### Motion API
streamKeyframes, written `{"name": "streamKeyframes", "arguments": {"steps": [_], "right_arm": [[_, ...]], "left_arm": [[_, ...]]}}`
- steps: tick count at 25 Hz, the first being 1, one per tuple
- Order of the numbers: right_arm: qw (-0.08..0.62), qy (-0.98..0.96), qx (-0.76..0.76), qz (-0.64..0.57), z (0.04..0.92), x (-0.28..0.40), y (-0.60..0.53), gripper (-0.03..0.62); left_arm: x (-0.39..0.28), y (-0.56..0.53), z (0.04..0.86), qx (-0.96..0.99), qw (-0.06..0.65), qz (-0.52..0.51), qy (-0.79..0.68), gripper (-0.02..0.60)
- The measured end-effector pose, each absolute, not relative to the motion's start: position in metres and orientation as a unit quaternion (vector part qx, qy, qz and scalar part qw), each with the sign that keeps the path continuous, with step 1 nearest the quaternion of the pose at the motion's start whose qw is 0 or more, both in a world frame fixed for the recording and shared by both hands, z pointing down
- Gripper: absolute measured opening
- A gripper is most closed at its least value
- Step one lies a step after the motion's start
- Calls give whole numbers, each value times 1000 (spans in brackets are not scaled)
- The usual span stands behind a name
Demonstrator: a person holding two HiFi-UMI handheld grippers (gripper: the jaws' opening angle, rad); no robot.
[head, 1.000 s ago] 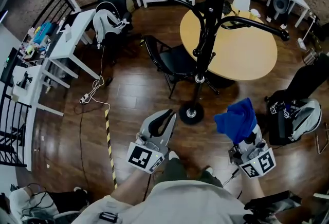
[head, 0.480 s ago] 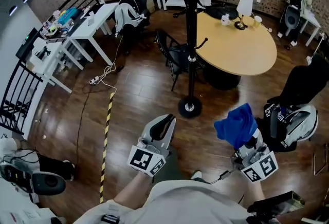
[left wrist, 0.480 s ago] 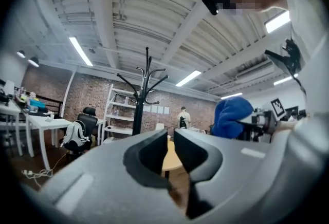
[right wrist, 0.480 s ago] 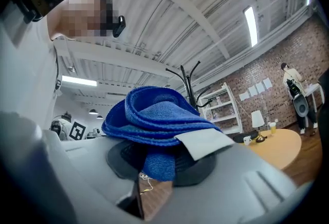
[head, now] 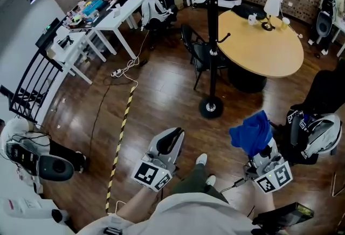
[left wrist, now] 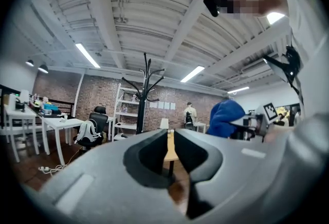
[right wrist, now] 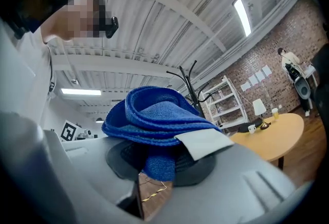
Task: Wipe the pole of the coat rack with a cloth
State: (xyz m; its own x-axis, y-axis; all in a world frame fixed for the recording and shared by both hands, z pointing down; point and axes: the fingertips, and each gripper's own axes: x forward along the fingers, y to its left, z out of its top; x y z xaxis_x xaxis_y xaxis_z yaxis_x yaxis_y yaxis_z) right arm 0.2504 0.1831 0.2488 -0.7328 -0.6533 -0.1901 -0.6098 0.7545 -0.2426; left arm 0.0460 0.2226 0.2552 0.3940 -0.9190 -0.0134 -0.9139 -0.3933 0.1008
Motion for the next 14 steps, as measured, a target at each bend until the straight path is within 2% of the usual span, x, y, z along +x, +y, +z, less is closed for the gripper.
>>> {"name": "streamKeyframes", "arguments": {"steps": [14], "right_arm": [[102, 930, -352, -31, 233, 242, 210, 101]], "left_arm": [[62, 226, 244, 846, 29, -44, -530, 37]]}}
